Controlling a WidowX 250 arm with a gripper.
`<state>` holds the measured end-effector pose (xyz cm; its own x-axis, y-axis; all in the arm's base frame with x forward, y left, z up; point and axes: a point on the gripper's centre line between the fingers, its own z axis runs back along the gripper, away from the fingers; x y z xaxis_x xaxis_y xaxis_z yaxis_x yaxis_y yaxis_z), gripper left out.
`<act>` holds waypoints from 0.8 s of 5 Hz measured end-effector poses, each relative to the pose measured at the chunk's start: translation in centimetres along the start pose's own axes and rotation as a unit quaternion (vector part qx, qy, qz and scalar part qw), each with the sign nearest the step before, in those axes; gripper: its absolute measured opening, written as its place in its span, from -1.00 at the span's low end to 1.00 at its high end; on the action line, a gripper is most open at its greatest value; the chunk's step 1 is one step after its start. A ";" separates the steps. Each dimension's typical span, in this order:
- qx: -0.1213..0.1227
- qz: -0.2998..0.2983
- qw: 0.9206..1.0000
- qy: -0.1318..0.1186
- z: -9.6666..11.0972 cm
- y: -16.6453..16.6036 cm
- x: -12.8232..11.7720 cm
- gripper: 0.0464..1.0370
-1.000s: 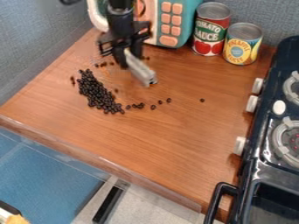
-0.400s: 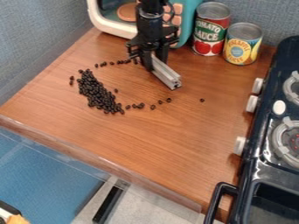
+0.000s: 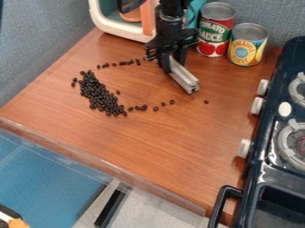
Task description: Sweep into pile
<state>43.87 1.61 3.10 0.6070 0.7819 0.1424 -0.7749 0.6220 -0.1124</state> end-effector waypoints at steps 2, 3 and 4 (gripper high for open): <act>-0.005 -0.008 1.000 -0.012 0.3 -1.0 0.1 -0.32; 0.004 -0.004 1.000 -0.011 -0.5 -0.4 0.4 -0.32; 0.002 0.004 1.000 -0.017 -0.2 -0.1 1.3 -0.32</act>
<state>44.82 2.59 3.06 0.5946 0.7850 0.1740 -0.7803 0.6156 -0.1103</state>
